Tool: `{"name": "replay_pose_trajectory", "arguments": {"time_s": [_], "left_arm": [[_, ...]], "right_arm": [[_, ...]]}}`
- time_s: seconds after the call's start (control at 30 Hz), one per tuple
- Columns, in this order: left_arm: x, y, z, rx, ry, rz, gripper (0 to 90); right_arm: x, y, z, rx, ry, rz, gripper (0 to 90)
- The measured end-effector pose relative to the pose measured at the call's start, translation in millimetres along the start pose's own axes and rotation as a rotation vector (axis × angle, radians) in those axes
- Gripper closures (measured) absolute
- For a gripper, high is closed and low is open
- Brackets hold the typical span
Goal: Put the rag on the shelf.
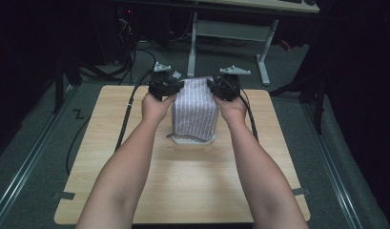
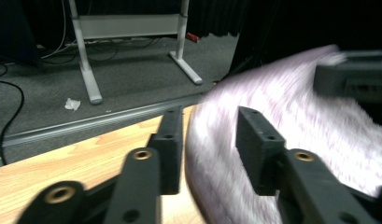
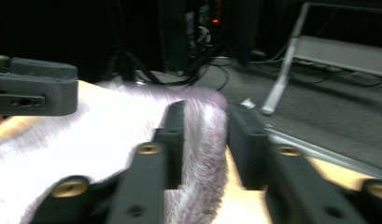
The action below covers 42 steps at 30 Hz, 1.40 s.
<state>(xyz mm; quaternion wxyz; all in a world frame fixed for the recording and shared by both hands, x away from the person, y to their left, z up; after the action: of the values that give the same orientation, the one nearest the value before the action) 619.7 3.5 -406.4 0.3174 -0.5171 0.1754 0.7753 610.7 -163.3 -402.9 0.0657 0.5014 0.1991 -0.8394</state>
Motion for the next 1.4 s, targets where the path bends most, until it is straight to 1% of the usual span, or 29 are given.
{"name": "replay_pose_trajectory", "arguments": {"time_s": [0.03, 0.07, 0.13, 0.2, 0.23, 0.27, 0.3, 0.4, 0.5, 0.53, 0.57, 0.63, 0.7, 0.73, 0.77, 0.87, 1.03, 1.07, 1.1, 1.13, 1.17, 1.2, 1.23, 1.3, 1.37, 1.4], "left_arm": [[-0.2, -0.3, 0.9, 0.004, 0.007, 0.007, 54.5], [0.3, -0.5, 1.4, 0.004, 0.008, 0.010, 54.5], [1.4, -0.7, 2.9, -0.006, 0.007, 0.008, 51.0], [1.3, -0.2, 5.2, -0.014, 0.013, 0.015, 50.3], [0.1, 2.0, 8.7, -0.014, 0.024, 0.012, 49.2], [0.1, 2.0, 8.7, -0.014, 0.024, 0.012, 48.8], [-0.5, 3.5, 10.1, -0.017, 0.024, 0.002, 48.8], [-2.9, 9.1, 15.8, -0.025, 0.029, -0.036, 48.3], [-6.7, 12.7, 23.1, -0.019, 0.033, -0.025, 48.5], [-8.2, 13.5, 25.7, -0.020, 0.035, -0.024, 48.7], [-9.6, 14.1, 28.5, -0.027, 0.038, -0.030, 48.6], [-12.3, 15.6, 34.4, -0.040, 0.050, -0.041, 48.1], [-13.8, 17.2, 40.0, -0.048, 0.055, -0.048, 47.3], [-14.0, 18.4, 42.7, -0.049, 0.056, -0.050, 46.9], [-13.9, 19.4, 44.7, -0.048, 0.056, -0.054, 46.9], [-11.4, 23.6, 52.0, -0.060, 0.041, -0.079, 47.5], [-9.9, 28.5, 65.2, -0.049, 0.060, -0.064, 47.4], [-9.4, 29.9, 67.8, -0.047, 0.063, -0.069, 47.5], [-8.5, 31.9, 70.2, -0.044, 0.059, -0.080, 47.7], [-7.4, 33.8, 72.9, -0.046, 0.053, -0.101, 48.2], [-5.5, 36.9, 77.9, -0.042, 0.054, -0.117, 48.3], [-5.5, 36.9, 77.9, -0.042, 0.054, -0.117, 48.3], [-3.9, 38.3, 81.4, -0.038, 0.056, -0.118, 48.3], [-1.9, 39.1, 86.3, -0.042, 0.060, -0.120, 48.3], [1.4, 39.2, 91.6, -0.042, 0.059, -0.120, 48.1], [3.0, 39.2, 94.2, -0.037, 0.064, -0.113, 48.1]], "right_arm": [[0.4, -1.7, 1.2, -0.001, 0.007, 0.018, 61.5], [0.4, -1.7, 1.2, -0.001, 0.007, 0.018, 61.5], [0.8, -4.4, 2.8, 0.001, 0.011, 0.044, 58.6], [1.3, -4.9, 3.1, 0.000, 0.008, 0.046, 58.0], [2.2, -6.6, 4.7, -0.007, 0.003, 0.052, 56.9], [2.2, -6.6, 4.7, -0.007, 0.003, 0.052, 56.9], [2.5, -7.8, 5.6, -0.015, 0.001, 0.051, 56.5], [2.7, -10.8, 9.7, -0.016, 0.004, 0.070, 55.2], [2.6, -13.2, 14.8, -0.015, 0.014, 0.075, 53.9], [2.6, -13.9, 16.7, -0.018, 0.016, 0.069, 53.4], [2.5, -14.8, 18.7, -0.022, 0.017, 0.062, 53.1], [2.3, -16.4, 22.3, -0.025, 0.025, 0.063, 53.1], [3.1, -18.0, 26.7, -0.023, 0.025, 0.064, 53.2], [3.9, -18.7, 31.6, -0.019, 0.030, 0.063, 52.9], [3.9, -18.7, 31.6, -0.019, 0.030, 0.063, 52.9], [5.1, -19.7, 38.8, -0.016, 0.034, 0.055, 52.2], [2.4, -23.0, 56.2, -0.018, 0.067, 0.057, 50.3], [2.1, -23.9, 59.5, -0.021, 0.072, 0.062, 50.2], [2.3, -24.8, 62.6, -0.022, 0.073, 0.066, 49.8], [2.7, -25.5, 65.5, -0.022, 0.073, 0.073, 49.6], [3.7, -26.7, 71.8, -0.028, 0.076, 0.083, 49.4], [3.7, -26.7, 71.8, -0.028, 0.076, 0.083, 49.4], [4.2, -27.3, 74.1, -0.034, 0.079, 0.084, 49.3], [6.6, -27.8, 80.9, -0.036, 0.081, 0.099, 49.2], [9.7, -28.6, 86.5, -0.039, 0.079, 0.100, 48.9], [11.3, -29.0, 89.2, -0.041, 0.080, 0.105, 48.8]]}}
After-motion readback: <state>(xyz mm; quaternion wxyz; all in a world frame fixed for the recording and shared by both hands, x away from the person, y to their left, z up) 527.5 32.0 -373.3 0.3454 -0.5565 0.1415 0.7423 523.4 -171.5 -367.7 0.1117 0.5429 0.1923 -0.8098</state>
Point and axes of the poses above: each handheld gripper's, and its own axes: z roughly backward along the jaws, x roughly out of its underside, y roughly to its right, the point moved 8 cm from there along -z, roughly forward along the jaws, and after that the axes turned 14 degrees about -z, right-handed, at the moved point
